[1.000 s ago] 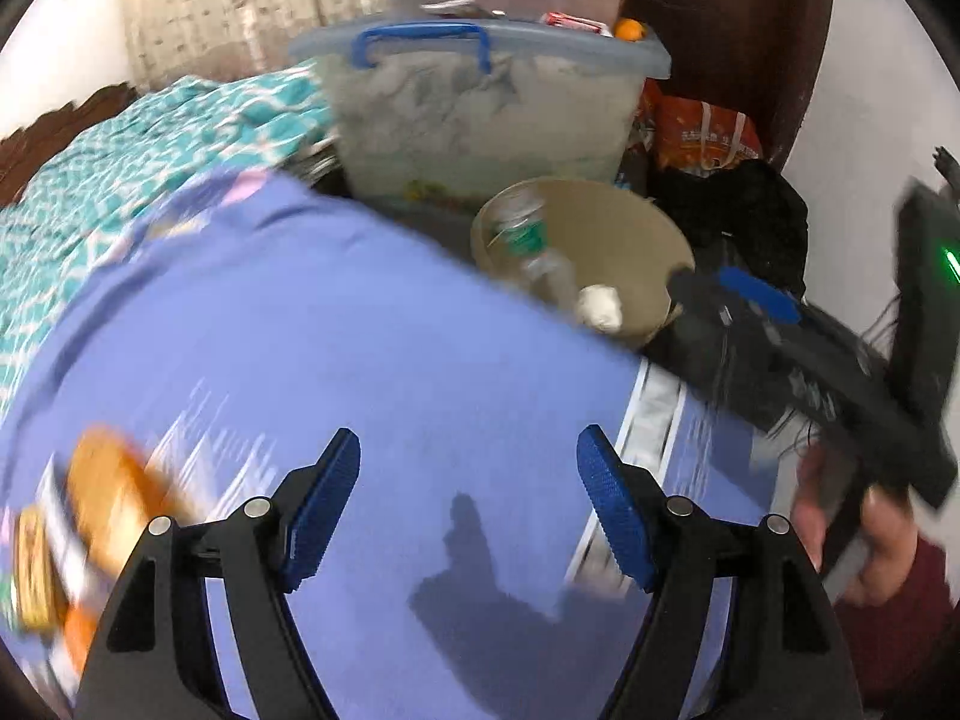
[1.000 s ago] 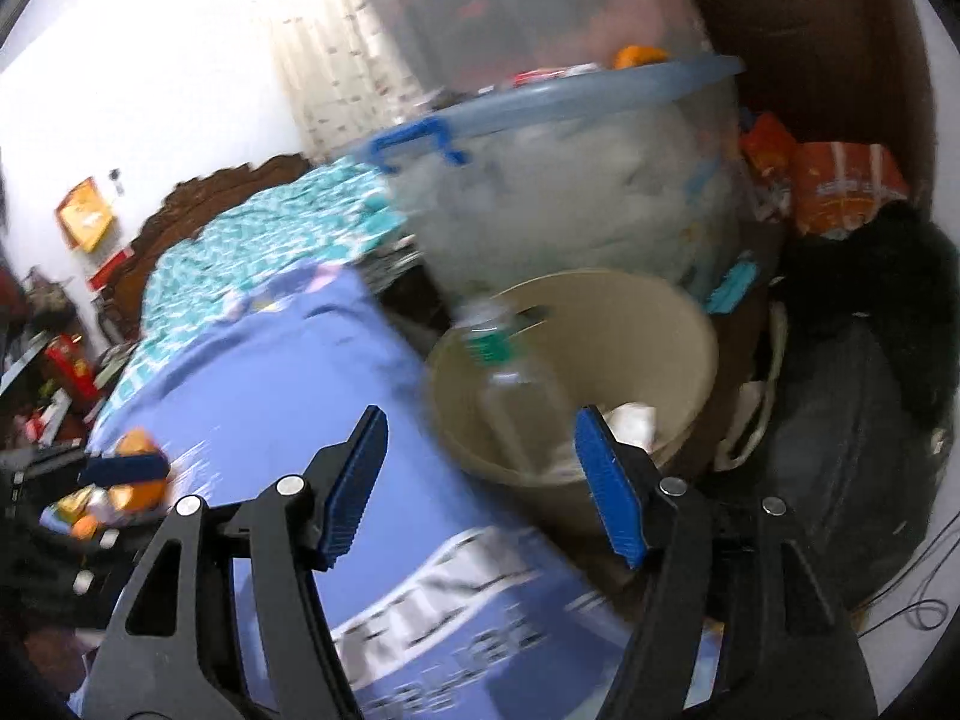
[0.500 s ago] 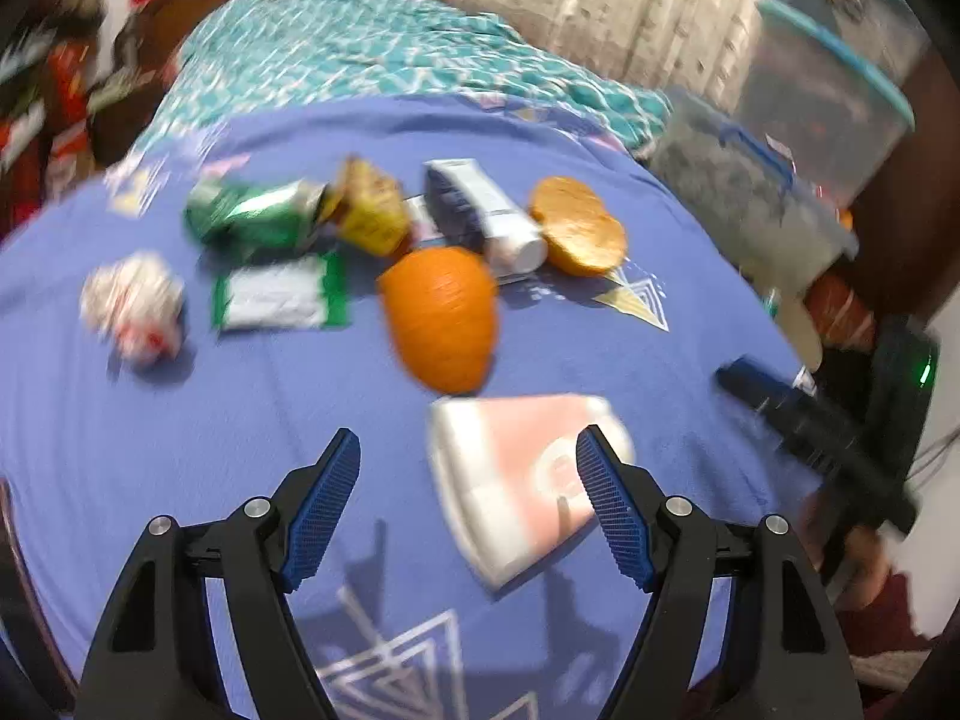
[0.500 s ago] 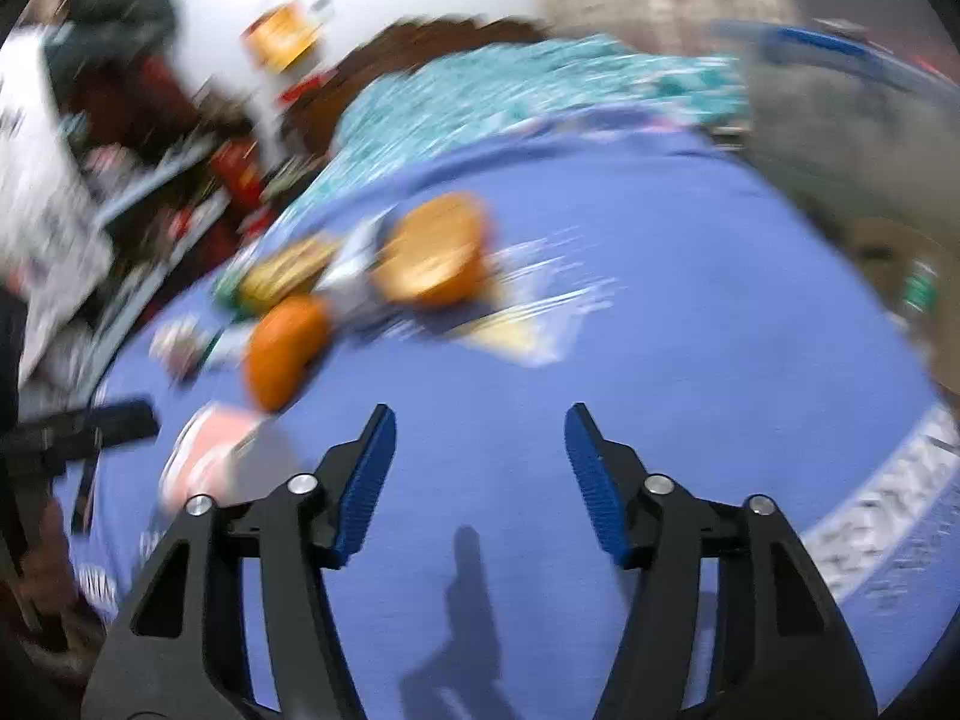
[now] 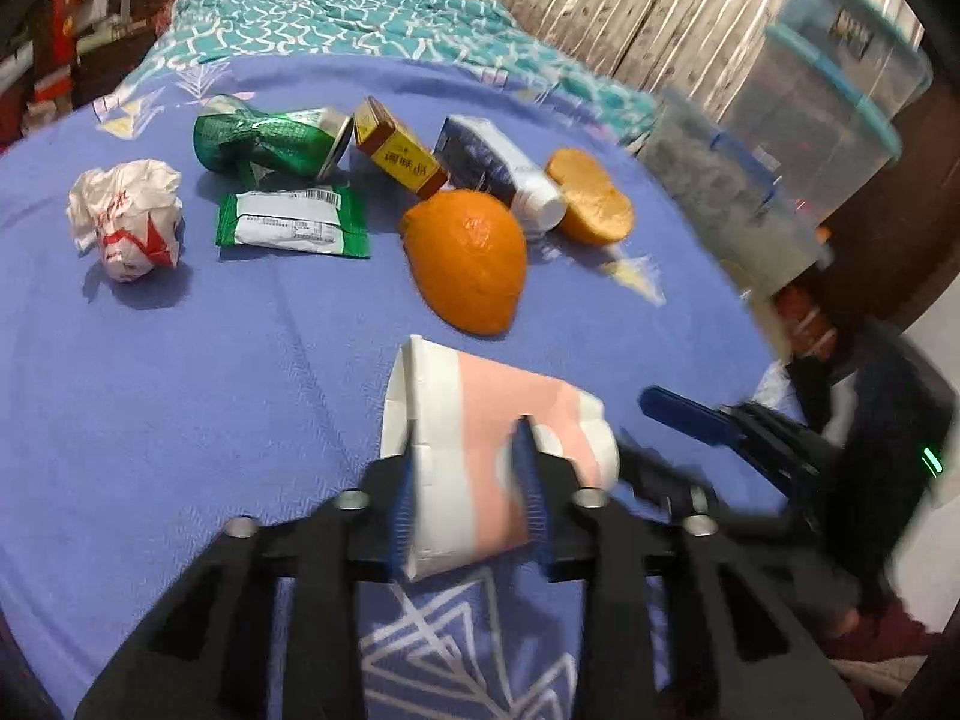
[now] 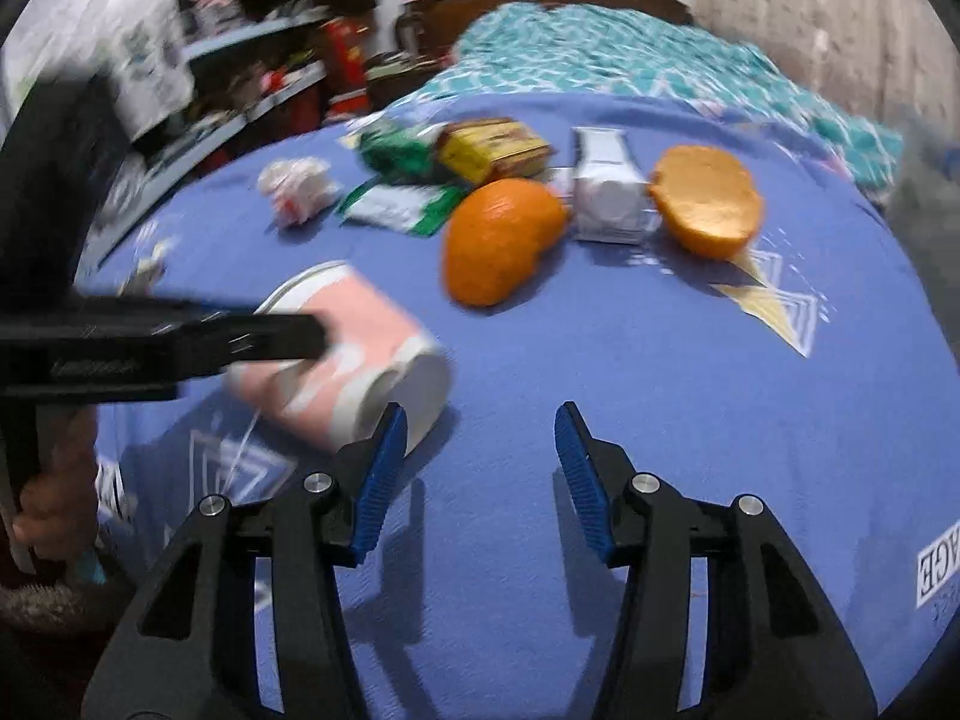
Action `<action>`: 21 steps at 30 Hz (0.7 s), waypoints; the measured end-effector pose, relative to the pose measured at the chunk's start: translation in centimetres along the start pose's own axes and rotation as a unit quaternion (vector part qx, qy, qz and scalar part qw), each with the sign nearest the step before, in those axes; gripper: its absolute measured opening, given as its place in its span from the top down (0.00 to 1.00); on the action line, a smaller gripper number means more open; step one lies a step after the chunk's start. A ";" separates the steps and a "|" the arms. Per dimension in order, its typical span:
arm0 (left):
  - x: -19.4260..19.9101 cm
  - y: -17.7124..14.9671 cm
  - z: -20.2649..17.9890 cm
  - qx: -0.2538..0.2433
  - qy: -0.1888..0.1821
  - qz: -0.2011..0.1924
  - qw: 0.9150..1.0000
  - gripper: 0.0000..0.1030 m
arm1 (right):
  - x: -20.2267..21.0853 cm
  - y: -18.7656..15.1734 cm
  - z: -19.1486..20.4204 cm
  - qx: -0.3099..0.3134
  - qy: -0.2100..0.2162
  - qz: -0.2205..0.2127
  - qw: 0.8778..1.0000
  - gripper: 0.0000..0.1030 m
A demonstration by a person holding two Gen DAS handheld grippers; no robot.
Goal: Collect trash
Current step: 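Grasp the pink-white paper cup with the left gripper while the right gripper grasps the orange peel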
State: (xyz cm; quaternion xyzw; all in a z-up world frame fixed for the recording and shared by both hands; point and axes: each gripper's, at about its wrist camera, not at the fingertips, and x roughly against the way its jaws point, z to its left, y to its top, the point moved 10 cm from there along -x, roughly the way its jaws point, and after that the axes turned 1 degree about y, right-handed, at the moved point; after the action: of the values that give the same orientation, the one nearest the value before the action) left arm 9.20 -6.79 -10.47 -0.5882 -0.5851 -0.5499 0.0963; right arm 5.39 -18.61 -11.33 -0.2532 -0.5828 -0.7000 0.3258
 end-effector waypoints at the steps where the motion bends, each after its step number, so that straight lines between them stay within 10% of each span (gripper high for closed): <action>1: 0.4 0.2 0.2 0.003 0.002 -0.008 1.000 0.83 | 0.0 0.5 -0.3 -0.010 -0.001 -0.003 1.000 0.43; 11: 3.7 -0.6 3.1 0.039 0.032 -0.041 0.998 0.88 | -7.2 7.8 1.9 0.018 -0.016 -0.001 1.000 0.22; 16: 3.9 -0.9 3.1 0.040 0.039 -0.044 0.997 0.87 | -8.5 6.9 1.7 0.000 0.019 0.021 1.000 0.61; 21: 2.3 -1.4 2.8 0.041 0.047 -0.026 0.998 0.72 | -4.0 2.0 0.0 0.002 0.035 0.018 0.999 0.63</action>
State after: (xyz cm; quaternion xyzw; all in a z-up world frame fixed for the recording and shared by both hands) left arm 8.97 -2.93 -10.51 -0.5419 -0.6173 -0.5546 0.1333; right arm 9.55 -18.21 -12.92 -0.2385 -0.5677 -0.7015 0.3587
